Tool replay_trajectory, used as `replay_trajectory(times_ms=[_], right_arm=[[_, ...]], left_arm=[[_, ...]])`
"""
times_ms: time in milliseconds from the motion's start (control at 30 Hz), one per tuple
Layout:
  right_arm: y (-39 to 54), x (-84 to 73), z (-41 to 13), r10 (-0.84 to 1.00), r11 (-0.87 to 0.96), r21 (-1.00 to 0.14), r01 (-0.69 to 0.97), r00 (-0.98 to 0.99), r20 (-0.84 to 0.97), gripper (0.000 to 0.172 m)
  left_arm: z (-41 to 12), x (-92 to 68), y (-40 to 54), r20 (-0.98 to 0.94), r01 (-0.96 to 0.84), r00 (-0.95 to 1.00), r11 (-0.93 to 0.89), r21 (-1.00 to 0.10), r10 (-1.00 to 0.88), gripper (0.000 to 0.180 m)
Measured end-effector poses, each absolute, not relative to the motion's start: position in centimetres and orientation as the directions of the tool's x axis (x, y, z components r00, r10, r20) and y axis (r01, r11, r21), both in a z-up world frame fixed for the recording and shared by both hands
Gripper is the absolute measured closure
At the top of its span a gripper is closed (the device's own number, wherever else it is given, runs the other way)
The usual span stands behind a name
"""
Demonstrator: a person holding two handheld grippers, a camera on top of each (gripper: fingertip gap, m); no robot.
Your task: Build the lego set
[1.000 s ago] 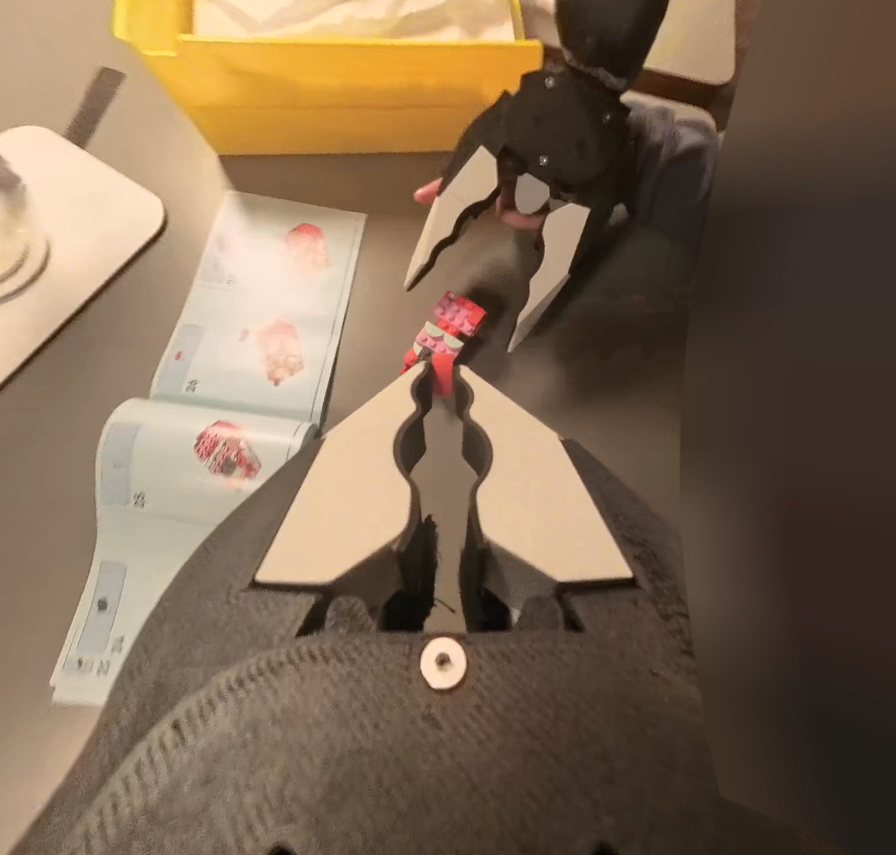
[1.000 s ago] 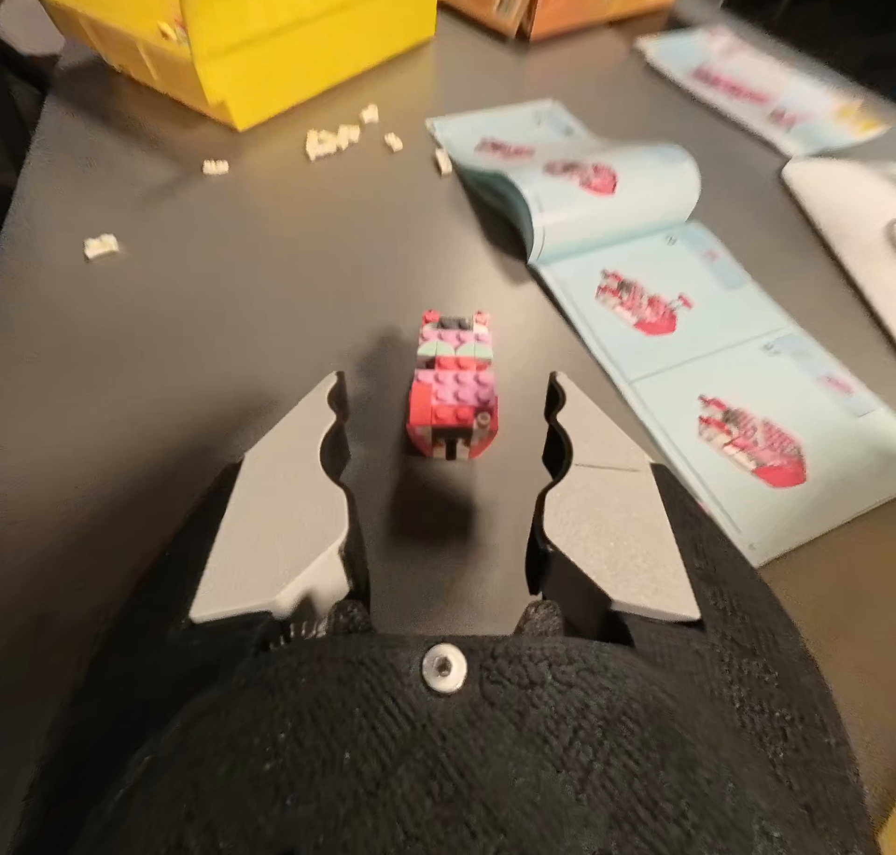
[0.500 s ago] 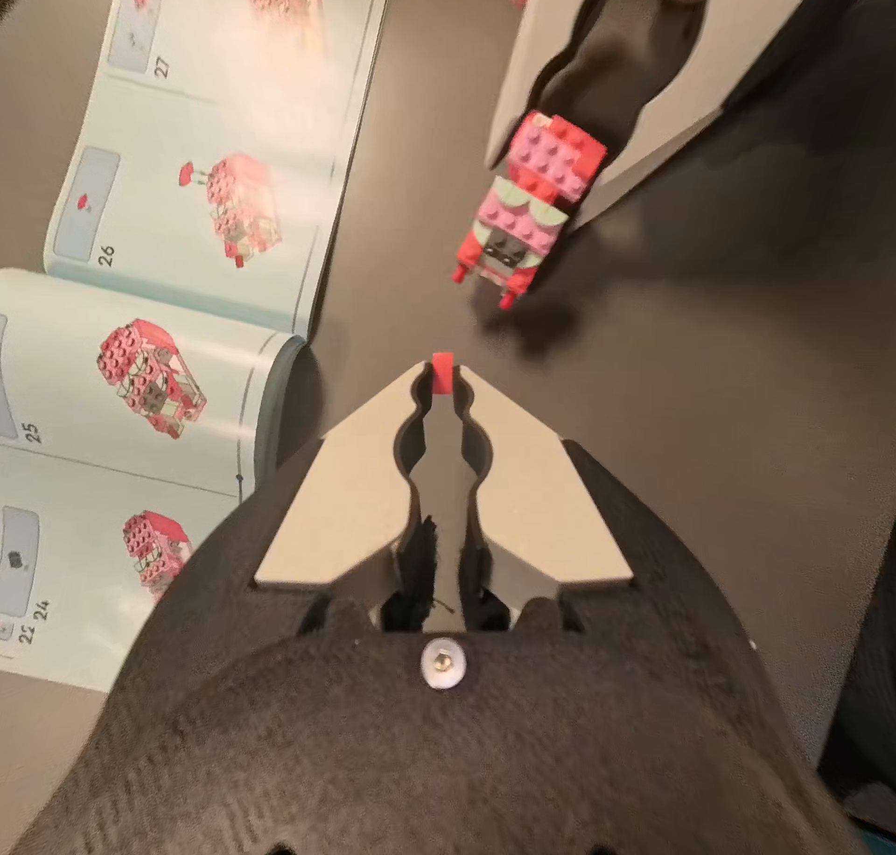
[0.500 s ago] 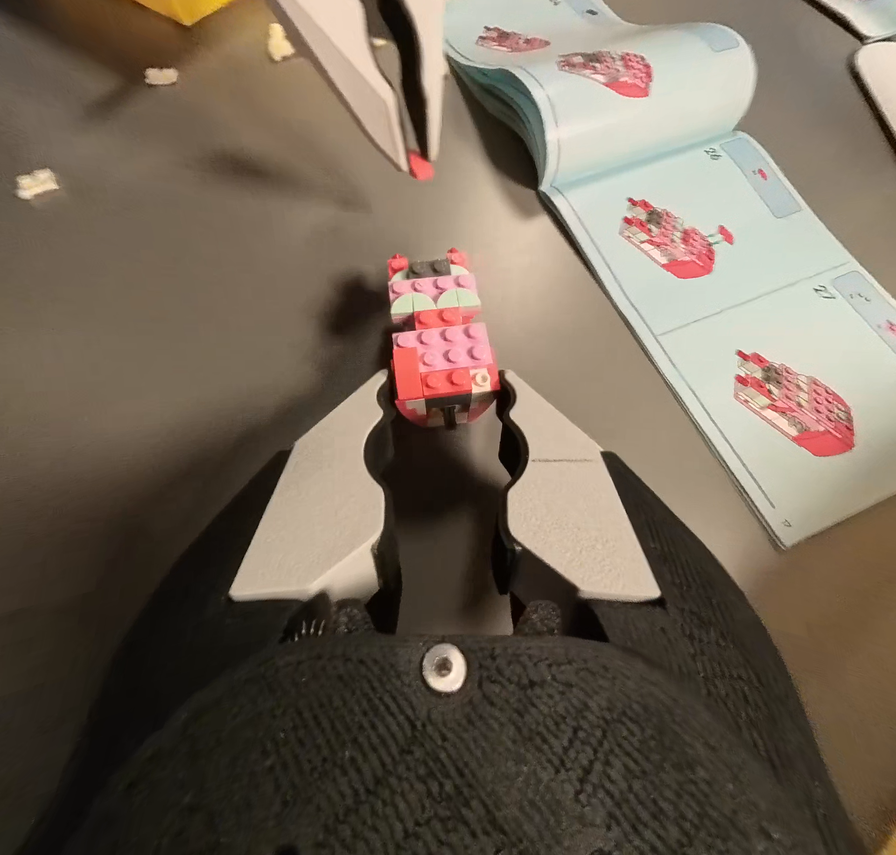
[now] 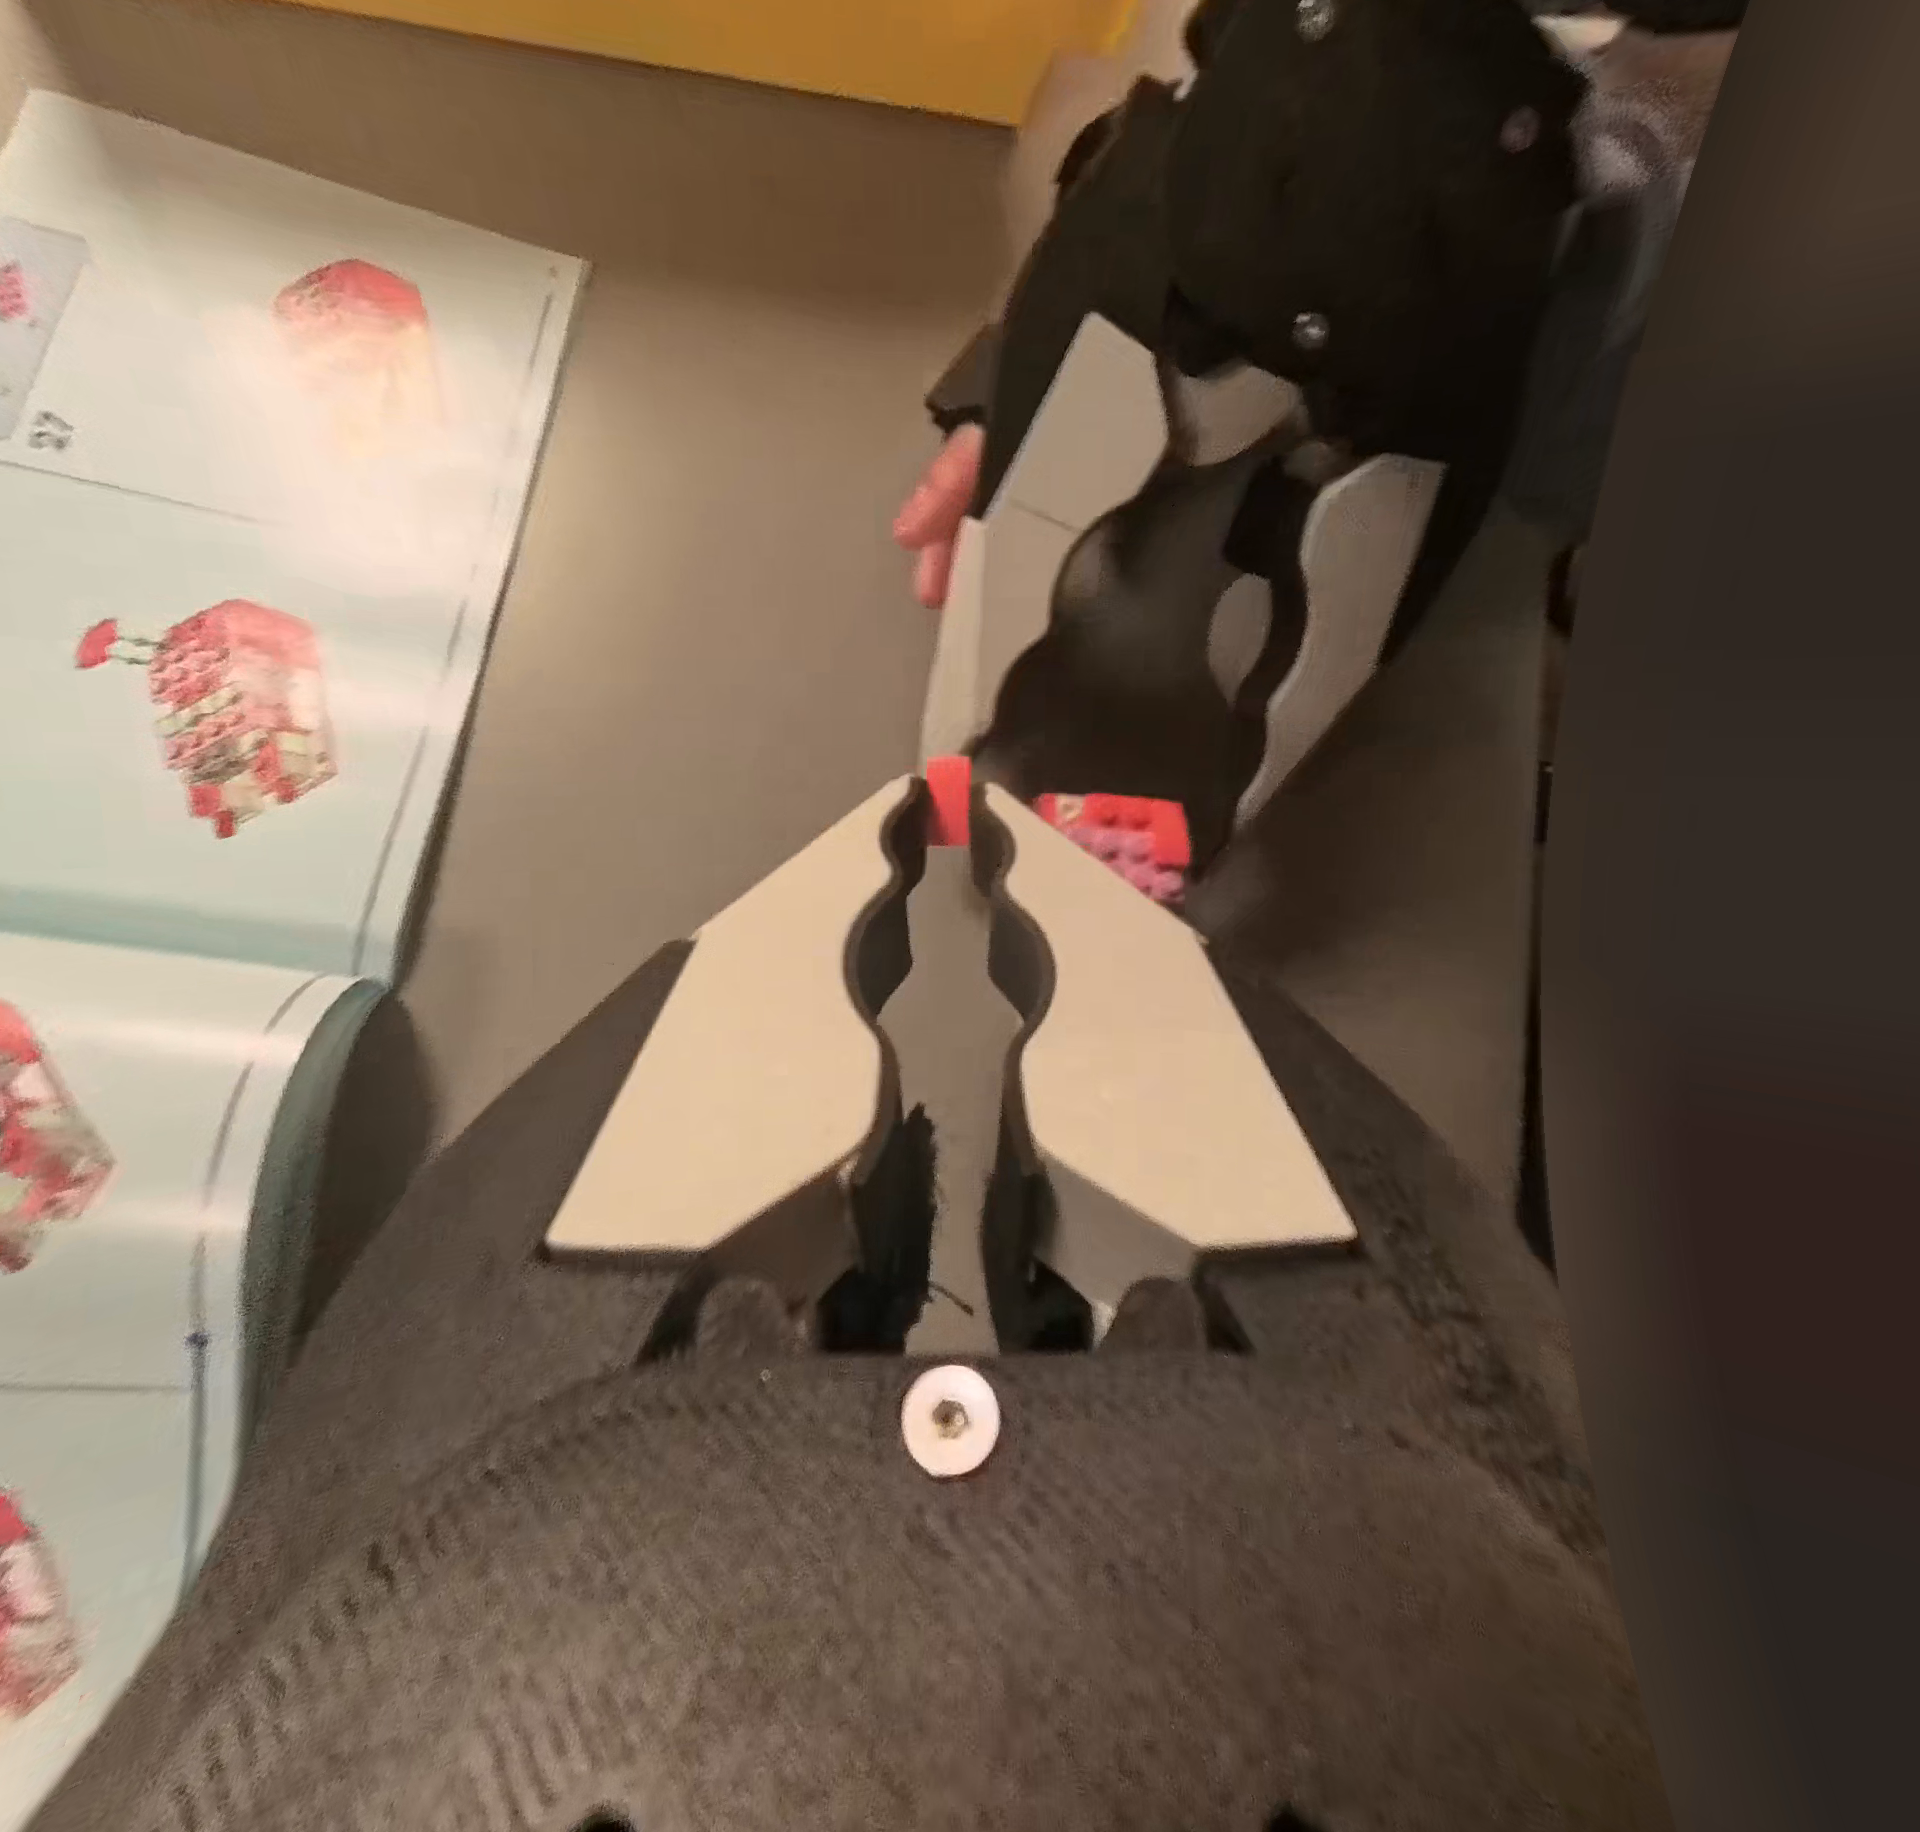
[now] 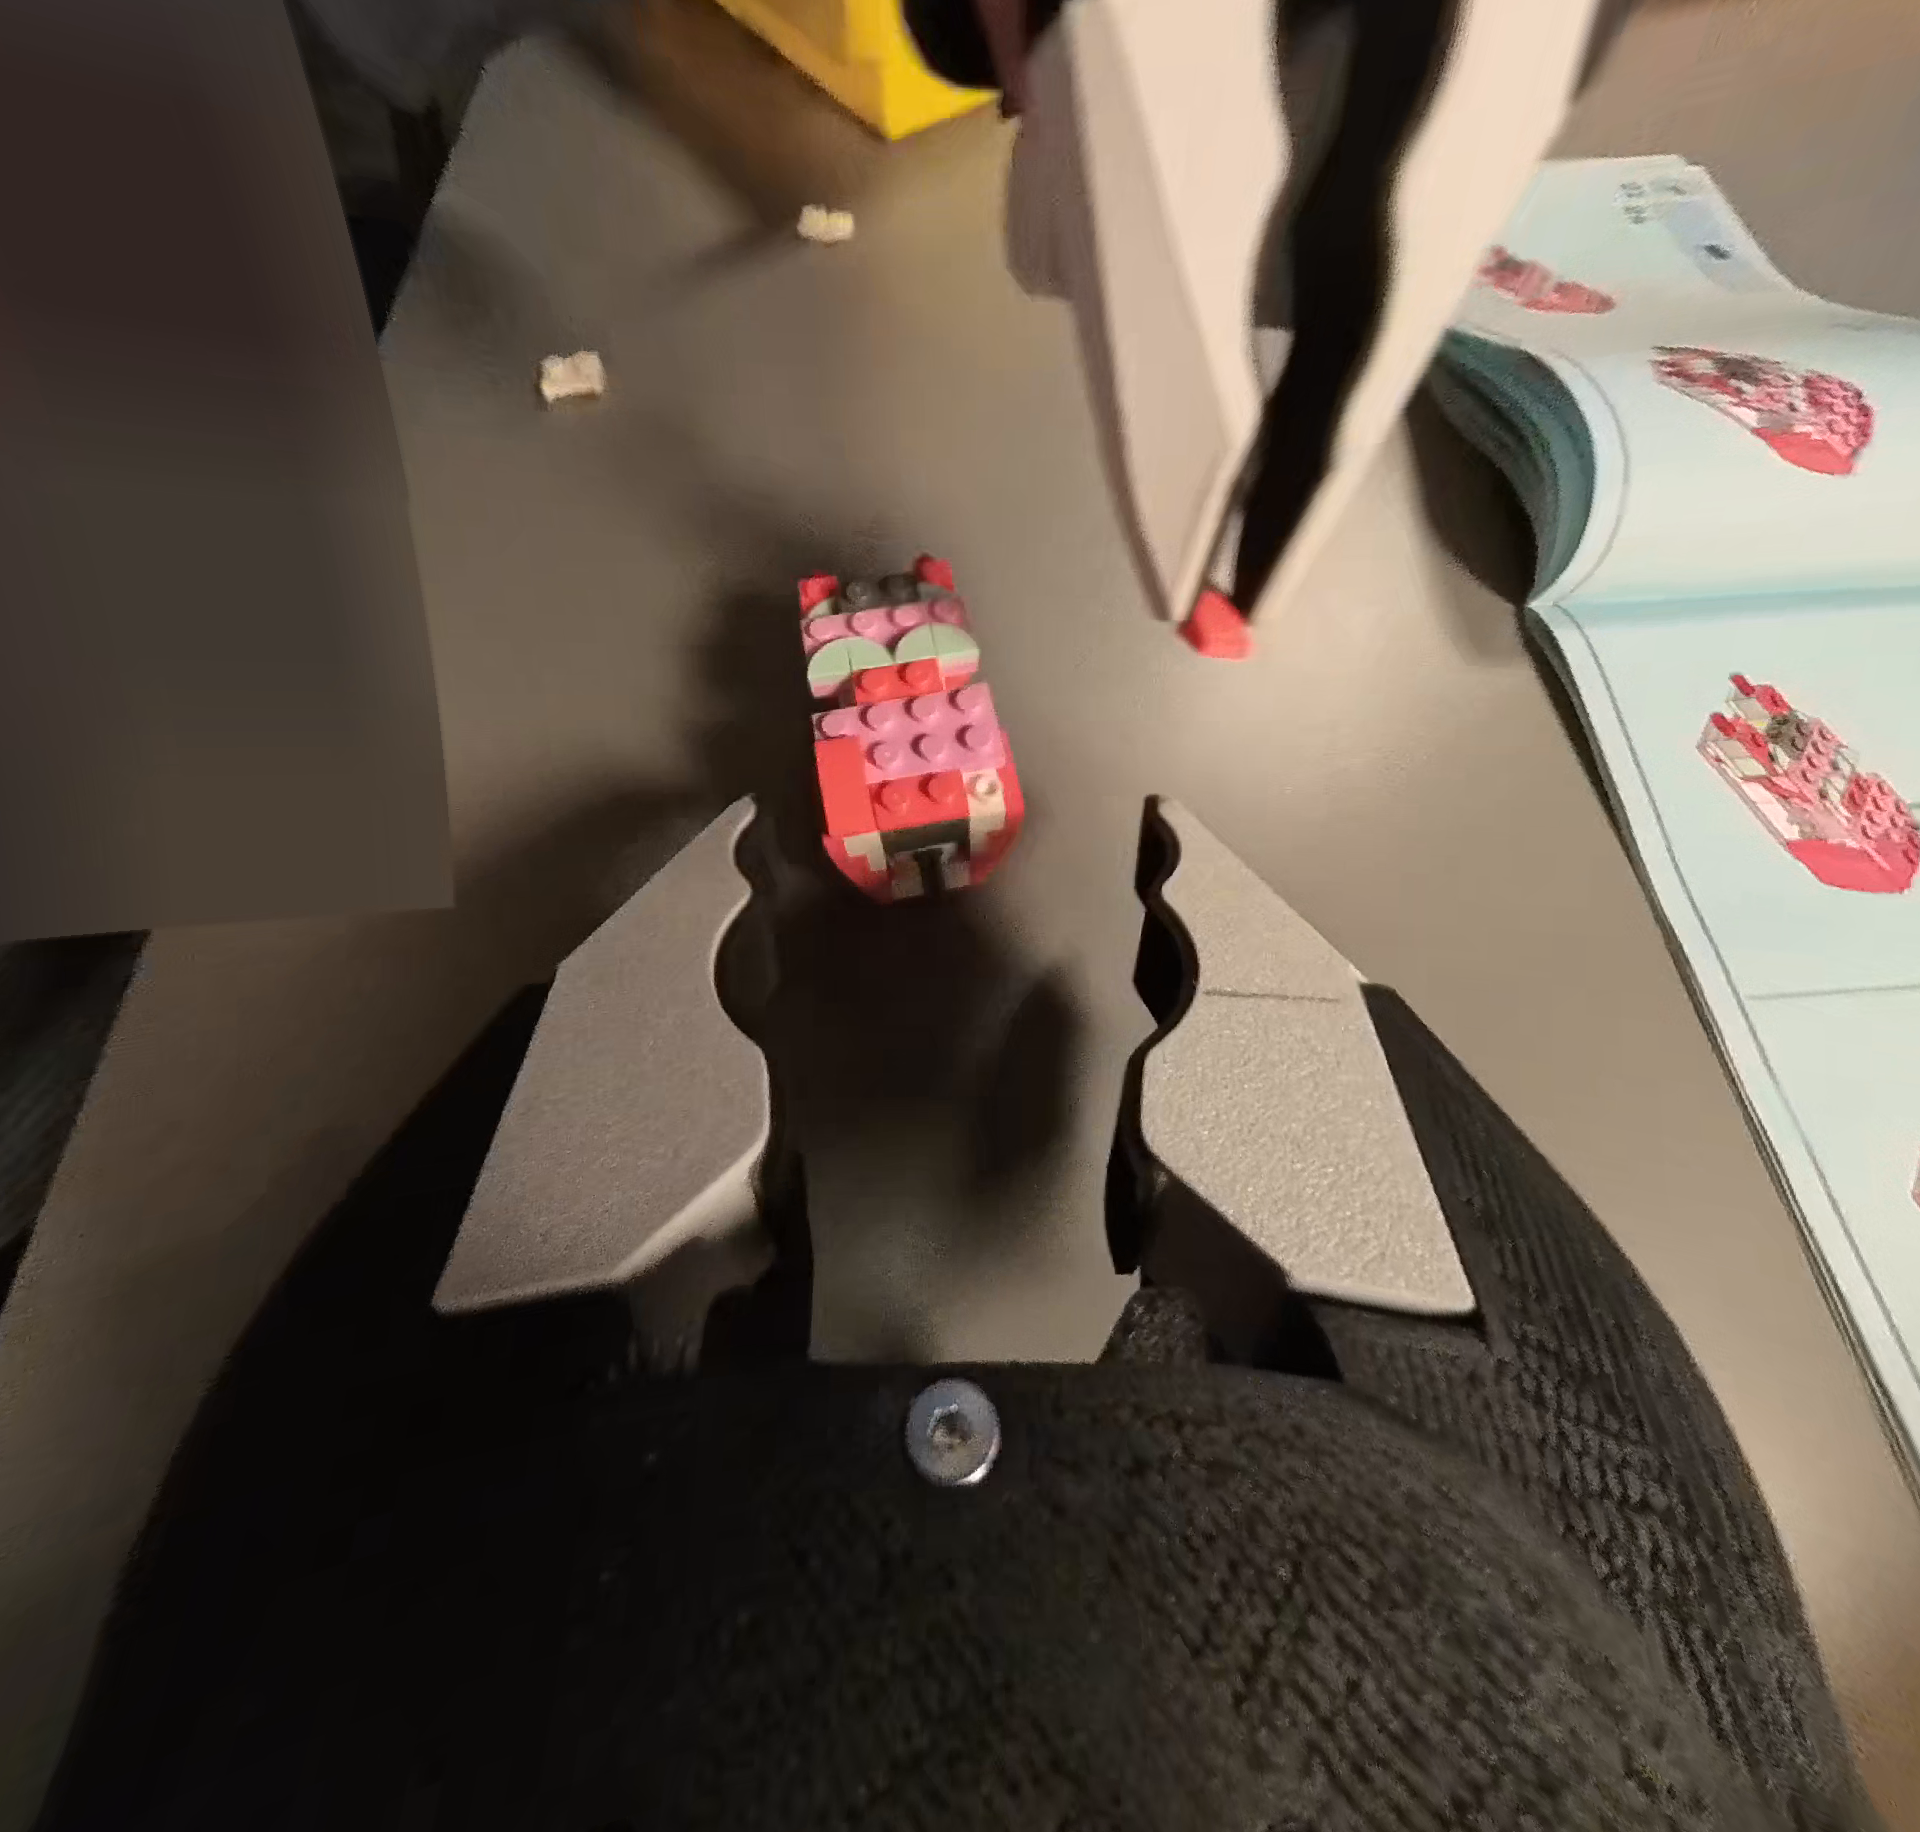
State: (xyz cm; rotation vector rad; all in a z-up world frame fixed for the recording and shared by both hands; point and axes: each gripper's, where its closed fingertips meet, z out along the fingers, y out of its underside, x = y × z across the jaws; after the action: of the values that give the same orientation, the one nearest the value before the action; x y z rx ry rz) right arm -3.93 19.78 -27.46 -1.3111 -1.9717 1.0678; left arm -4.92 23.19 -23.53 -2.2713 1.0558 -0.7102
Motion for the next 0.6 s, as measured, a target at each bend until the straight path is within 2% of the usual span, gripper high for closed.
replay_trajectory(times_ms=[133,267,400,600], right_arm=[[19.8,-3.6,-27.2,0.921,0.170,-0.851,0.496,-0.388,-0.043,0.104],[19.4,-3.7,-28.9,0.915,0.206,-0.810,0.550,-0.402,-0.041,0.104],[19.1,-3.8,-28.9,0.911,0.202,-0.810,0.550,-0.410,-0.051,0.104],[18.9,-4.0,-29.0,0.911,0.202,-0.804,0.559,-0.409,-0.056,0.104]], left_arm=[[-22.9,-3.5,21.8,0.288,-0.526,0.538,-0.582,-0.621,-0.793,0.174],[-23.5,-2.9,20.7,0.304,-0.569,0.550,-0.615,-0.546,-0.778,0.174],[-24.7,-2.9,20.5,0.250,-0.615,0.579,-0.617,-0.491,-0.776,0.174],[-25.7,-2.8,20.7,0.196,-0.634,0.598,-0.609,-0.478,-0.777,0.174]])
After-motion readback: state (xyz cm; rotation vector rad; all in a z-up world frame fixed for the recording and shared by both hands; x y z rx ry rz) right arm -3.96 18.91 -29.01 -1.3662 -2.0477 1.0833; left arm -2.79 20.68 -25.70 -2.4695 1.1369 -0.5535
